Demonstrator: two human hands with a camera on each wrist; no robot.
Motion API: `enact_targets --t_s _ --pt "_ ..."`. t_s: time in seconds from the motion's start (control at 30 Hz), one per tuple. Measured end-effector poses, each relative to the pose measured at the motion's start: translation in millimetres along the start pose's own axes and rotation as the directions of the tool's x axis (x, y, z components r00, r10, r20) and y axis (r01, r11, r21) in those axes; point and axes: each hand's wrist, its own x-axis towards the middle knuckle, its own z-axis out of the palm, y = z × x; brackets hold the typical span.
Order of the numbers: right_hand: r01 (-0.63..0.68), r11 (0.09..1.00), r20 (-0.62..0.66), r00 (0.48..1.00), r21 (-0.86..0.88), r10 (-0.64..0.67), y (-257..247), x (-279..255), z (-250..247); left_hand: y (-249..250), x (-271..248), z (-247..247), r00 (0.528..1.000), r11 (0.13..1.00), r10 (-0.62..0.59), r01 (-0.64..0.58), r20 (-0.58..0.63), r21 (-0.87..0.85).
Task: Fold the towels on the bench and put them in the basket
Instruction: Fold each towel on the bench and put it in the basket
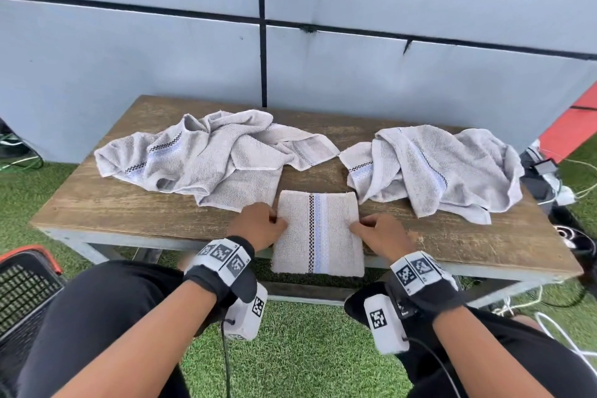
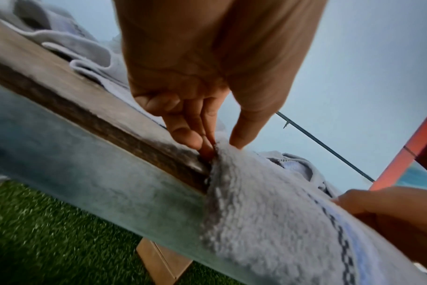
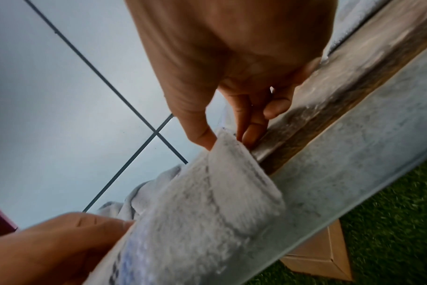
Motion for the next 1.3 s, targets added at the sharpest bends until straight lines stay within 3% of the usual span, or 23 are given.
enact_targets --t_s 0.2,0.33,0.43,0.57,0.7,0.87,1.03,1.17,1.3 --pt "-0.027 0.992 0.046 0.999 0.120 0.021 1.5 5.6 2.3 4.5 1.5 0.4 0.996 0.996 -0.023 0.030 0.084 -0.078" --pt "-0.029 0.974 0.115 0.993 0.224 0.003 -8.3 -9.2 -9.4 9.7 -0.8 -0.2 0.995 0.960 -0.065 0.085 0.082 -0.269" --pt "-0.078 0.904 0.166 0.986 0.421 0.008 -10.5 -17.1 -14.7 5.9 -2.6 2.6 0.986 0.811 -0.123 0.164 0.110 -0.562" --pt "-0.283 0.700 0.326 0.942 0.655 0.075 -8.5 -27.0 -19.1 5.4 -13.4 -4.8 0.955 0.520 -0.146 0.295 0.257 -0.802" --pt "-0.371 0.606 0.416 0.906 0.704 0.072 -11.0 -47.6 -23.7 1.6 -34.5 -17.4 0.934 0.413 -0.055 0.343 0.353 -0.844" --pt "-0.242 0.644 0.332 0.943 0.726 -0.021 -30.9 -84.4 -28.1 -2.6 -71.9 -28.4 0.969 0.429 -0.045 0.240 0.245 -0.871" --pt "0.011 0.672 0.114 0.983 0.741 -0.142 -62.5 -123.4 -45.8 10.2 -111.0 -61.7 0.999 0.493 -0.030 0.035 0.024 -0.869" --pt "0.211 0.694 -0.047 0.968 0.688 -0.248 -81.2 -155.5 -64.3 29.2 -144.3 -96.8 0.984 0.555 0.057 -0.169 -0.166 -0.815" --pt "0.321 0.688 -0.111 0.937 0.650 -0.332 -97.2 -173.3 -77.8 38.2 -167.2 -125.4 0.951 0.585 0.135 -0.302 -0.277 -0.753"
